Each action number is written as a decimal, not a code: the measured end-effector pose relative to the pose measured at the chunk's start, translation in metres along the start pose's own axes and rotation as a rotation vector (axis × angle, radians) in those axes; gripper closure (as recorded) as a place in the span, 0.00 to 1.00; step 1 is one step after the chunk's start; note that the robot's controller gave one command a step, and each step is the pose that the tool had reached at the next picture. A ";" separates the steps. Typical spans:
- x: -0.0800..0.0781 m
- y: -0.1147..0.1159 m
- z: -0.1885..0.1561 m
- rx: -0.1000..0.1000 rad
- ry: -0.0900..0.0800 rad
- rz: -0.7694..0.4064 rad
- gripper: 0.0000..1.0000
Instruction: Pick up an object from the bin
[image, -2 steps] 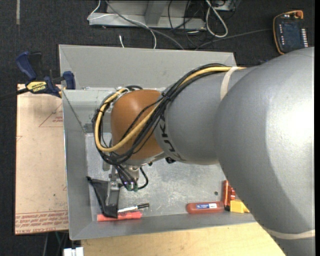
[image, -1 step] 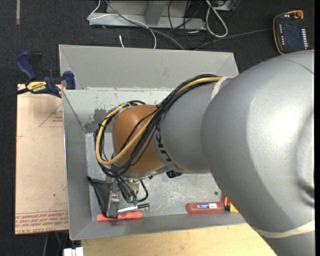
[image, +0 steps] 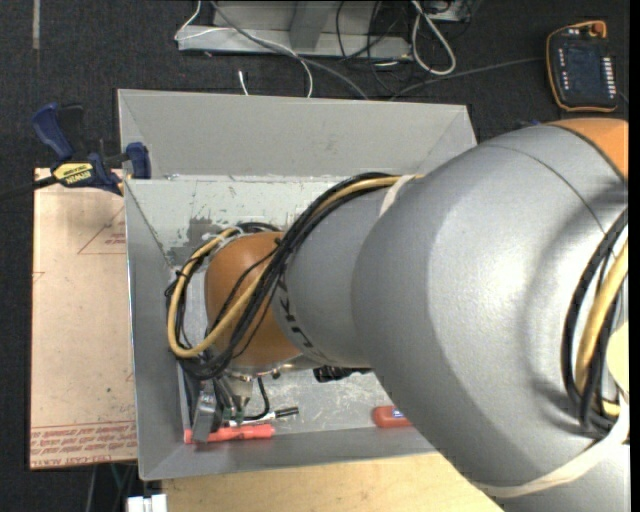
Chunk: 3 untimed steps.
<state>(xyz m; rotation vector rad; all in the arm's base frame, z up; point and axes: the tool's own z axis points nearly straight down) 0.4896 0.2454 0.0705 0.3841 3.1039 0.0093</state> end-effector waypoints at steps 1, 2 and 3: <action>-0.004 -0.026 -0.002 0.007 0.012 0.038 1.00; -0.004 -0.026 -0.002 0.007 0.012 0.038 1.00; -0.002 -0.027 -0.021 0.011 0.019 0.038 1.00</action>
Offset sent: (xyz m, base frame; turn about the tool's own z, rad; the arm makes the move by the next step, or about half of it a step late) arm 0.0000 0.0000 0.0000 0.0000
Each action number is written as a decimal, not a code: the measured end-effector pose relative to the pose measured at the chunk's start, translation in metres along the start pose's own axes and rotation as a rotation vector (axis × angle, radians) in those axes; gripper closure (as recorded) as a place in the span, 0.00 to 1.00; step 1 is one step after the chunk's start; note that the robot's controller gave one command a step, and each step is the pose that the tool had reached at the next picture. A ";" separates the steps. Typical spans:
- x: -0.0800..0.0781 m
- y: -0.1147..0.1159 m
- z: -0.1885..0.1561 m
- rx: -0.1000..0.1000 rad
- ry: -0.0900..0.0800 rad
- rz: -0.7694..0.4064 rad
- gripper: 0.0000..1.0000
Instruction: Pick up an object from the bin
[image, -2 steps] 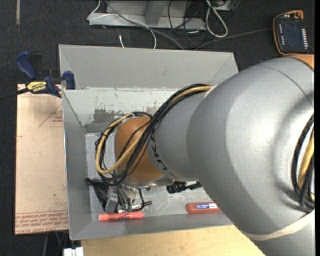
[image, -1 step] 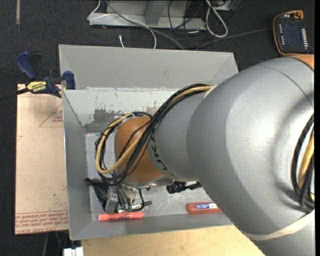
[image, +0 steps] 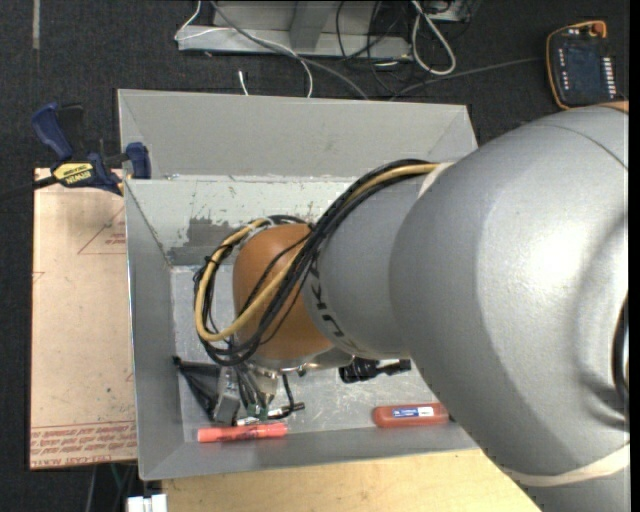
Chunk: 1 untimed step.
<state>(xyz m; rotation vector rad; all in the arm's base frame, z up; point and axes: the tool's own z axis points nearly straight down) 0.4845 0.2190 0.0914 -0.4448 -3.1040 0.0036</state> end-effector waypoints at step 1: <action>-0.001 0.001 -0.024 -0.003 -0.004 -0.002 1.00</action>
Offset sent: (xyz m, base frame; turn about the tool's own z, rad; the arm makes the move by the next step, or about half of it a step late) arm 0.0010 0.0008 0.0280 -0.0021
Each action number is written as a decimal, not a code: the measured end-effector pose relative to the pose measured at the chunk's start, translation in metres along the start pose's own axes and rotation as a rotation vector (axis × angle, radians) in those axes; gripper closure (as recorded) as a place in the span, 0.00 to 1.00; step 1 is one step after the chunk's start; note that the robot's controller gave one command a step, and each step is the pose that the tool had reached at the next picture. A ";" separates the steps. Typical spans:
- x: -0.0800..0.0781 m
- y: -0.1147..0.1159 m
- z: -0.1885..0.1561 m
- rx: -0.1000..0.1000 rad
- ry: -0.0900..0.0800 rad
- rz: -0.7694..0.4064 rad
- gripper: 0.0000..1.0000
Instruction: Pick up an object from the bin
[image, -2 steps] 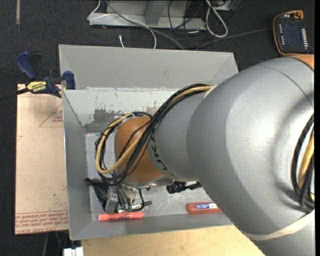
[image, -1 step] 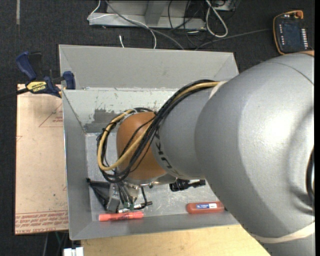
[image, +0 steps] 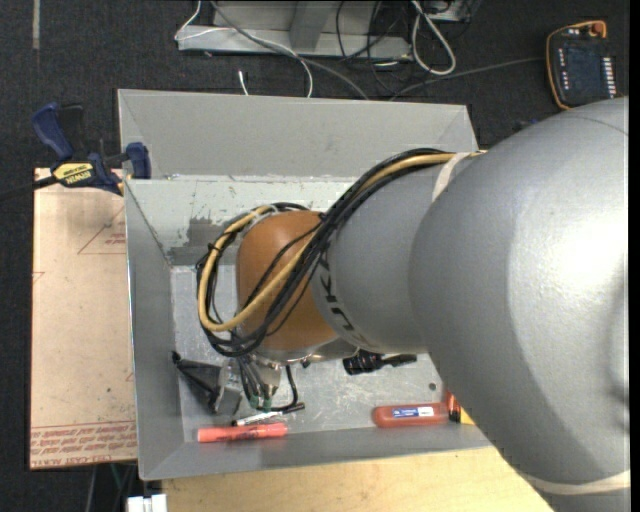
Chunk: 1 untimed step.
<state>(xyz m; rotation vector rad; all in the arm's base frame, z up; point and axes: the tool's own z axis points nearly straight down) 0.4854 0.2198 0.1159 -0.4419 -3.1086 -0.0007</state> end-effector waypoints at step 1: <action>0.000 0.000 -0.013 -0.001 0.000 0.000 1.00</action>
Offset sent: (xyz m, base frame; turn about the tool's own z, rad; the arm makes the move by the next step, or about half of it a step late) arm 0.0002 0.0001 0.0567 -0.0001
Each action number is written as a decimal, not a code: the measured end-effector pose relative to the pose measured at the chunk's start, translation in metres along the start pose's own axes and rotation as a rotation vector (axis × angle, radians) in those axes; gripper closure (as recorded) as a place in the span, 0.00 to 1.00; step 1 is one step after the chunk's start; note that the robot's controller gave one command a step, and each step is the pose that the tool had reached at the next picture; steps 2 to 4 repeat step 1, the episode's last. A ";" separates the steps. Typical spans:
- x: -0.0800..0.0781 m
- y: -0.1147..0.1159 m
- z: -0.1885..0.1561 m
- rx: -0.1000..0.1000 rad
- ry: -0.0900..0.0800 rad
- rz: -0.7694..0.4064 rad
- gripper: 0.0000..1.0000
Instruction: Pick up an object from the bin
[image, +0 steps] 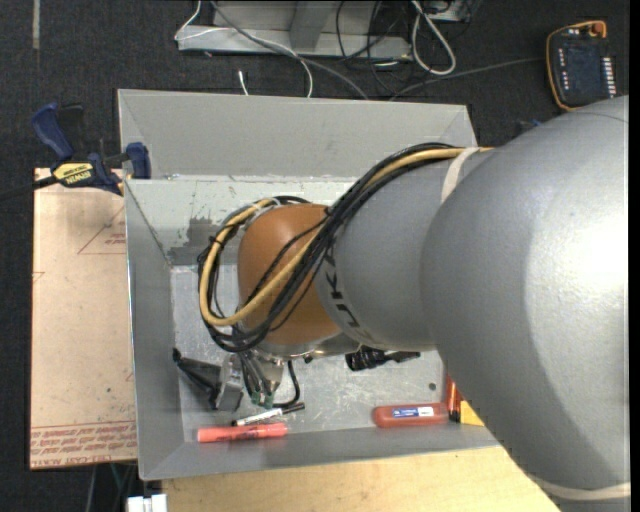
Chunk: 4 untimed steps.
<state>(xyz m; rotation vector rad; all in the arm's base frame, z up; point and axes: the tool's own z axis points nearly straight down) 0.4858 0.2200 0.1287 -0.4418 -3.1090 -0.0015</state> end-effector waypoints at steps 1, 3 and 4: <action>0.001 -0.001 -0.017 0.002 0.003 -0.001 1.00; 0.001 -0.001 -0.017 0.002 0.003 -0.001 1.00; 0.001 -0.001 -0.017 0.002 0.003 -0.001 1.00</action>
Offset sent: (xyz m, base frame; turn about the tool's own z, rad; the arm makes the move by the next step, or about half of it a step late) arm -0.0010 -0.0004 0.0330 -0.0007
